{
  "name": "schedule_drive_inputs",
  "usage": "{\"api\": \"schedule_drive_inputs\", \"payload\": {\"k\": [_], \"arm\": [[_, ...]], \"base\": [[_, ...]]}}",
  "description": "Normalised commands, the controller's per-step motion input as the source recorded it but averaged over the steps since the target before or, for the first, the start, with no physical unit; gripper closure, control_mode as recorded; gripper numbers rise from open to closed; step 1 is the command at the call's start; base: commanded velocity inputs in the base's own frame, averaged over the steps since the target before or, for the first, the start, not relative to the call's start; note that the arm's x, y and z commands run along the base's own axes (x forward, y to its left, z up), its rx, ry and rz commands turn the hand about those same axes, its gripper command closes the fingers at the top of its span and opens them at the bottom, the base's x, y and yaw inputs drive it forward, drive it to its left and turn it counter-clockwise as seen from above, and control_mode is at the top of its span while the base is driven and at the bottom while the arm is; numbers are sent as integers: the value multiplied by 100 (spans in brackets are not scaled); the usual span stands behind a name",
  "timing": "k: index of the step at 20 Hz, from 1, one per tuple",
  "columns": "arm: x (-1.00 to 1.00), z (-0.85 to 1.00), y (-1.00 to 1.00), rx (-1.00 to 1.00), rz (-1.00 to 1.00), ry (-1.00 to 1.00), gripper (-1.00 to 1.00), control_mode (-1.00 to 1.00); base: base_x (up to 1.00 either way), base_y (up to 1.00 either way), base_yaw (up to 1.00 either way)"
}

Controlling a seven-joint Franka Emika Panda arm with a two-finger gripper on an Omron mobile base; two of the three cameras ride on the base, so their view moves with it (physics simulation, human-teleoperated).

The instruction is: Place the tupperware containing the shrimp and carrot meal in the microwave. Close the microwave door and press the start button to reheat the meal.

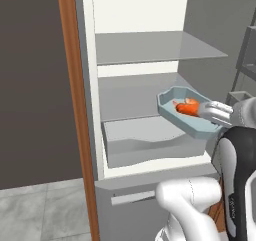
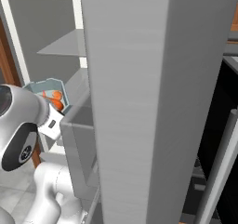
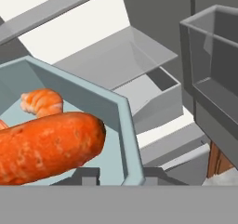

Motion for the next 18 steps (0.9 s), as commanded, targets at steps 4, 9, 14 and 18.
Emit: {"api": "schedule_drive_inputs", "payload": {"k": [4,9,14,18], "arm": [[11,0,0,0,-6,0,100,-100],[2,0,0,0,-2,0,100,-100],[0,0,0,0,0,0,100,-100],[0,0,0,0,0,0,100,-100]], "base": [[0,0,0],[0,0,0],[0,0,0],[0,0,0]]}}
